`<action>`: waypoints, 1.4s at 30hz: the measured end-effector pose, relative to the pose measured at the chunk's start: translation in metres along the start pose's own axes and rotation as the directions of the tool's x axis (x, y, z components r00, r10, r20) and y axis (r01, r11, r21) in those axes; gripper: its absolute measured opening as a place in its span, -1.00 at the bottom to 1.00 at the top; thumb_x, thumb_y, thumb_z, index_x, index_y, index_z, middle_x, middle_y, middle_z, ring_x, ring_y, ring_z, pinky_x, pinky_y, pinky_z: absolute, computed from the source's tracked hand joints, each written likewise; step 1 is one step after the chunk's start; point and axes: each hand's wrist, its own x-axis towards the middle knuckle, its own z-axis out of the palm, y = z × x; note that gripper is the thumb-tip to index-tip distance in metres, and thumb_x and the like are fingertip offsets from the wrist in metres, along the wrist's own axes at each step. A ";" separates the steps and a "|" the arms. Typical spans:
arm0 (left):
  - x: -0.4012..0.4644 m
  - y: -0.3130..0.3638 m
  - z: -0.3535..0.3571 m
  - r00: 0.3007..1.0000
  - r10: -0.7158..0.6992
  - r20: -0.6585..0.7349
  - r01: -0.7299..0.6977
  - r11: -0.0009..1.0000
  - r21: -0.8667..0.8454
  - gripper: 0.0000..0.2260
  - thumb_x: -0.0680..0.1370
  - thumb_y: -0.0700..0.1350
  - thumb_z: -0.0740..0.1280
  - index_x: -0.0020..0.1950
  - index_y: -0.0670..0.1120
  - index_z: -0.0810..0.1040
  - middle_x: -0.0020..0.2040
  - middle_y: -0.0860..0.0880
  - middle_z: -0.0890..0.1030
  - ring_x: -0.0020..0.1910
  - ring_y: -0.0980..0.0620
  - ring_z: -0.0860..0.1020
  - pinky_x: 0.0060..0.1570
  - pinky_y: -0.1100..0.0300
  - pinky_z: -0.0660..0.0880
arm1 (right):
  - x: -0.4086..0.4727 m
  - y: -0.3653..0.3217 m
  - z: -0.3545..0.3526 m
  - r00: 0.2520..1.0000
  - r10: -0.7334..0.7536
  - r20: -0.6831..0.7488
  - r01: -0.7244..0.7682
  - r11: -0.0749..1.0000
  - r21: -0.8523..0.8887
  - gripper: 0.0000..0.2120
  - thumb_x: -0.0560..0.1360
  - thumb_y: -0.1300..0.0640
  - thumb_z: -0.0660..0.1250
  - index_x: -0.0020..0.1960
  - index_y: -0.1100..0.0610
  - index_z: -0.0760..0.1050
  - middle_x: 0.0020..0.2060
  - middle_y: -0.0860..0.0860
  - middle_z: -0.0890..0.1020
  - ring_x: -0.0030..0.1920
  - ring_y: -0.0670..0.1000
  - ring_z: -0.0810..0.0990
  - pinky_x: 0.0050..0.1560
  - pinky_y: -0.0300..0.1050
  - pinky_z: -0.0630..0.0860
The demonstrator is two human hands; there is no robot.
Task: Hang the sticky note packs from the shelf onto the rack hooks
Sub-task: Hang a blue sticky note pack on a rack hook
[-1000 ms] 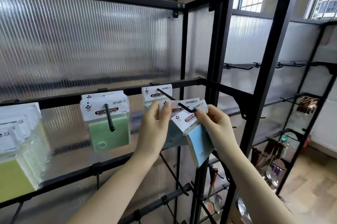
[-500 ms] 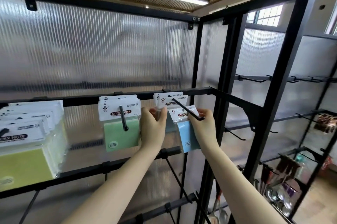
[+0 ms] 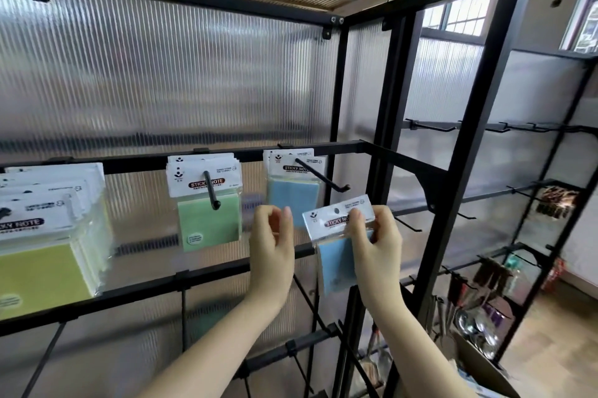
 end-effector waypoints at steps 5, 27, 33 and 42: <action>-0.012 0.045 -0.010 0.966 0.160 0.203 -0.124 0.976 -0.177 -0.62 0.54 0.26 0.14 -0.10 -0.03 0.51 -0.22 -0.07 0.54 -0.28 0.02 0.50 -0.27 0.25 0.42 | -0.009 -0.036 0.002 0.980 -0.173 -0.095 0.179 0.982 0.065 -0.85 0.52 0.07 0.29 -0.20 0.06 0.39 -0.37 -0.19 0.49 -0.41 -0.23 0.38 -0.35 -0.43 0.31; 0.007 0.062 -0.003 0.968 0.155 0.198 -0.130 0.983 -0.131 -0.62 0.54 0.03 0.27 -0.41 -0.04 0.26 -0.50 0.09 0.28 -0.45 0.14 0.24 -0.44 0.25 0.22 | 0.009 -0.036 0.004 0.997 -0.059 -0.043 0.063 0.992 0.108 -0.75 0.50 -0.04 0.27 -0.25 0.11 0.42 -0.40 -0.07 0.50 -0.36 -0.16 0.41 -0.35 -0.38 0.31; 0.011 0.053 0.003 0.972 0.136 0.193 -0.114 0.986 -0.124 -0.62 0.57 0.03 0.27 -0.38 -0.07 0.27 -0.46 0.10 0.27 -0.43 0.14 0.24 -0.41 0.24 0.23 | 0.016 -0.033 0.002 0.999 -0.053 0.010 0.052 0.992 0.113 -0.76 0.53 0.05 0.32 -0.25 0.14 0.41 -0.40 -0.08 0.47 -0.37 -0.16 0.39 -0.34 -0.36 0.31; 0.033 0.017 0.006 0.994 0.058 -0.095 -0.052 0.996 0.066 -0.75 0.51 -0.05 0.37 0.05 -0.16 0.42 -0.02 -0.02 0.43 -0.02 0.05 0.41 0.02 0.41 0.30 | 0.040 0.000 0.029 0.994 0.063 0.094 -0.069 0.996 0.053 -0.76 0.49 0.09 0.40 0.09 0.11 0.43 -0.05 -0.09 0.54 -0.12 -0.32 0.51 -0.08 -0.48 0.38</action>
